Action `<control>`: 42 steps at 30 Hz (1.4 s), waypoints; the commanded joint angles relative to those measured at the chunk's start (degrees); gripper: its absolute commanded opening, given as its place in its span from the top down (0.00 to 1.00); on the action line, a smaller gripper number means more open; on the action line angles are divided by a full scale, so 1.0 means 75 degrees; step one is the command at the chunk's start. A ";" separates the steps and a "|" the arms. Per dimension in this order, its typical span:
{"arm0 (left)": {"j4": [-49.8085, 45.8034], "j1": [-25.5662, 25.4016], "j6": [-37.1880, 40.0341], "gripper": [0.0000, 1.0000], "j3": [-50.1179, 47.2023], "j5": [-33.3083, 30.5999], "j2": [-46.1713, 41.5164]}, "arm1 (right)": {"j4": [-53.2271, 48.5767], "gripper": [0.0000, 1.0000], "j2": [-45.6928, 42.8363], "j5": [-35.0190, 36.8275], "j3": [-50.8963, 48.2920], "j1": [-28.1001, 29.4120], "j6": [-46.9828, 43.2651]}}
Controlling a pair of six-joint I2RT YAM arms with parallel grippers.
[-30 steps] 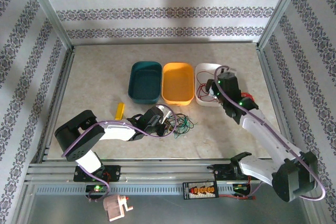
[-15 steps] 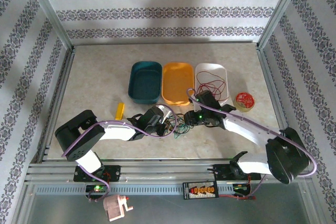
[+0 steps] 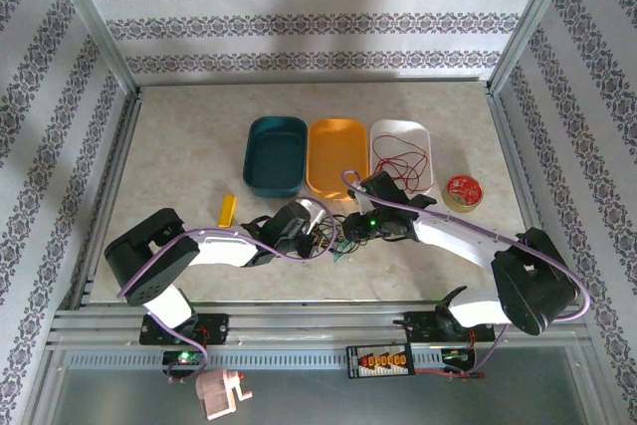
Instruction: Untangle the cables
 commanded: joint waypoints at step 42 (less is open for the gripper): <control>-0.0249 -0.0074 -0.0200 1.00 -0.0246 -0.0747 0.0183 | 0.0919 0.99 0.0191 0.1627 0.2121 -0.0981 0.1320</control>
